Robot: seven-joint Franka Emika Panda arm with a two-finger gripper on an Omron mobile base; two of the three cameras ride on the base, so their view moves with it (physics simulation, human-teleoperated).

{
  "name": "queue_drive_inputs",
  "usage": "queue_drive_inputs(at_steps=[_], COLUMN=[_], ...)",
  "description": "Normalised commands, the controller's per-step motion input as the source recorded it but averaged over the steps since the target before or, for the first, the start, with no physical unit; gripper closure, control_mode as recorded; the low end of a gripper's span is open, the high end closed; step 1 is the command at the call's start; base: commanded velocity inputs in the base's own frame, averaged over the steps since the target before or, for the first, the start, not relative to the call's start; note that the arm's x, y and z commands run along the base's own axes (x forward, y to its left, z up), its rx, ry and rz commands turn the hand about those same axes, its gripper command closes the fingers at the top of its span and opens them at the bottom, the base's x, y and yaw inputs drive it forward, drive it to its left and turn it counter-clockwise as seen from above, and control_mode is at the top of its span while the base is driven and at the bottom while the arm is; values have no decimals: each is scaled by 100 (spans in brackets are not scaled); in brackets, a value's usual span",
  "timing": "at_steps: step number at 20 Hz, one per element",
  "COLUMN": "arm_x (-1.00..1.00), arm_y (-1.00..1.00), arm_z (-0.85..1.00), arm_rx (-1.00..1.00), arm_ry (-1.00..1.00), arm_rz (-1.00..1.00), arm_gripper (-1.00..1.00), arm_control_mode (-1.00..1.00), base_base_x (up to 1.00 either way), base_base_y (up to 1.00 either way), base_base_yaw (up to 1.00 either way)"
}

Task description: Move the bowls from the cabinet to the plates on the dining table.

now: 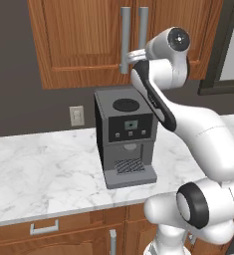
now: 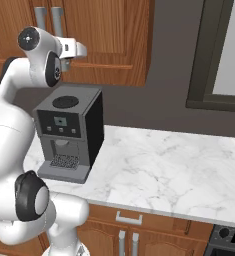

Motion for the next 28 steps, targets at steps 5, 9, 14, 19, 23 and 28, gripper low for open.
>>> queue_drive_inputs(at_steps=[5, 9, 14, 19, 23, 28], arm_x=[14, 20, 23, 23, 27, 31], arm_y=[2, 0, 1, 1, 1, 0], arm_z=[0, 0, -2, -3, -7, -29], arm_rx=[0, 1, 1, 1, 3, 7], arm_ry=[-3, -3, -2, -2, -2, -3], arm_rz=[0, 0, 0, 0, 0, 2], arm_gripper=[-100, -100, -100, -100, -100, -100], arm_control_mode=[-100, -100, -100, -100, -100, -100], base_base_x=[0, 0, 0, 0, 0, 0], base_base_y=[0, 0, 0, 0, 0, 0], base_base_yaw=[0, 0, 0, 0, 0, 0])
